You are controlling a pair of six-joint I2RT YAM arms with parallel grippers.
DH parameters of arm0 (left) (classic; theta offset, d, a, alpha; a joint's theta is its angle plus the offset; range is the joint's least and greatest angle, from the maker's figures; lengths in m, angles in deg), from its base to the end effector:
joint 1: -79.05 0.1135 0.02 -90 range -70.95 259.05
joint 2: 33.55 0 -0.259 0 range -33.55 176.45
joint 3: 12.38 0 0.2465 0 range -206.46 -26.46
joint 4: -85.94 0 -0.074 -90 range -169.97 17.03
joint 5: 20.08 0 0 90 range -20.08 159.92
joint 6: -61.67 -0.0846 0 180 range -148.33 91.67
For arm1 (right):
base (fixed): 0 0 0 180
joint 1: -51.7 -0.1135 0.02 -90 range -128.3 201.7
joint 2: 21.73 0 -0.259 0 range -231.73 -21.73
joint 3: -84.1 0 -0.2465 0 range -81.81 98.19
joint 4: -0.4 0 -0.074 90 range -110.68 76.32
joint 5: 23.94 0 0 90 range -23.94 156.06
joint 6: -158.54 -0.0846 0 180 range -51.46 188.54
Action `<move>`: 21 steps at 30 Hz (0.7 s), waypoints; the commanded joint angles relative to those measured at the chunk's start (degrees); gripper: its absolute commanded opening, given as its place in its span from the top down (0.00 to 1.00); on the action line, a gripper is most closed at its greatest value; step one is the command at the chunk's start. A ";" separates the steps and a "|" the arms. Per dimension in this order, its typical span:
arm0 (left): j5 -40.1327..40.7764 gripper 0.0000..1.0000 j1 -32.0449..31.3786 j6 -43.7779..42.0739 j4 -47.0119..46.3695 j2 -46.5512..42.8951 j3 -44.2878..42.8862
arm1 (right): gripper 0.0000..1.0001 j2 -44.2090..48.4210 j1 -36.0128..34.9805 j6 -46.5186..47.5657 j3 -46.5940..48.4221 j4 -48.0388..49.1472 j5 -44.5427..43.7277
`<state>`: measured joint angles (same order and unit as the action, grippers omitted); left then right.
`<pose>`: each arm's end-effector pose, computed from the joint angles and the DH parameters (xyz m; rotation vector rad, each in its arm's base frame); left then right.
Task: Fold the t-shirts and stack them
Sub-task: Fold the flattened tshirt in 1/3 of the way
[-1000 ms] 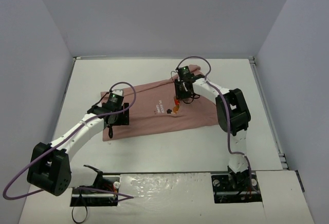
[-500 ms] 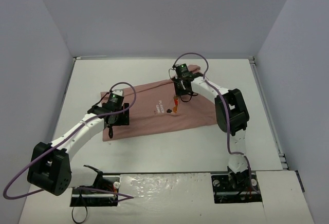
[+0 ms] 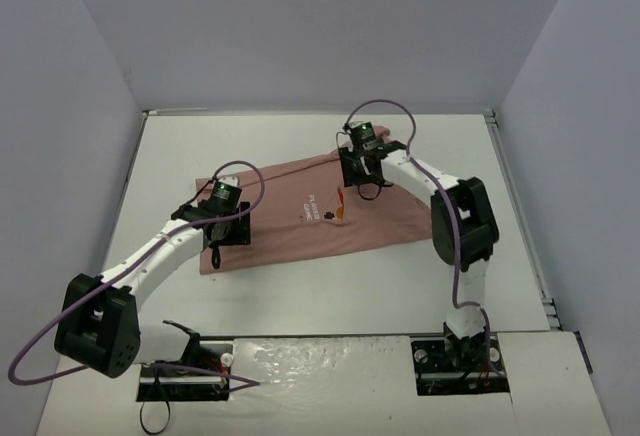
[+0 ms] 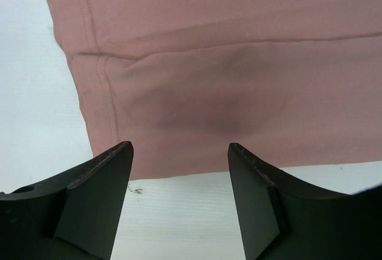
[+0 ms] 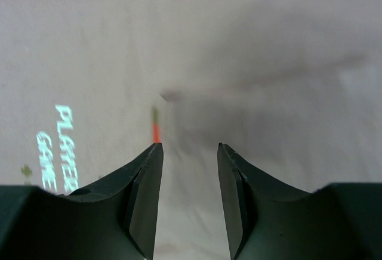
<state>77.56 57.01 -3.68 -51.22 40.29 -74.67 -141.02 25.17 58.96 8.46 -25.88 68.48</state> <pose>0.2650 -0.0951 0.1846 -0.1112 2.5133 -0.1659 0.4495 0.2284 0.1714 -0.3636 2.2892 0.3723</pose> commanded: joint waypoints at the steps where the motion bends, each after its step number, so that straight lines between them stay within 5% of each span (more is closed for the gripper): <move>1: 2.93 0.38 1.87 3.08 2.86 -0.16 -1.57 | 0.61 15.56 7.65 -5.79 -9.41 0.19 -0.47; 10: -10.23 0.39 14.63 11.02 0.45 2.35 4.24 | 0.65 26.71 17.63 -10.01 -31.15 0.59 11.89; 21: -15.58 0.45 25.80 16.80 -3.72 11.39 9.87 | 0.71 27.89 33.77 -14.70 -43.58 6.02 11.11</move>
<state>64.84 78.71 9.24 -51.31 47.46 -68.45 -115.21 53.31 46.32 -32.64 -21.84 83.03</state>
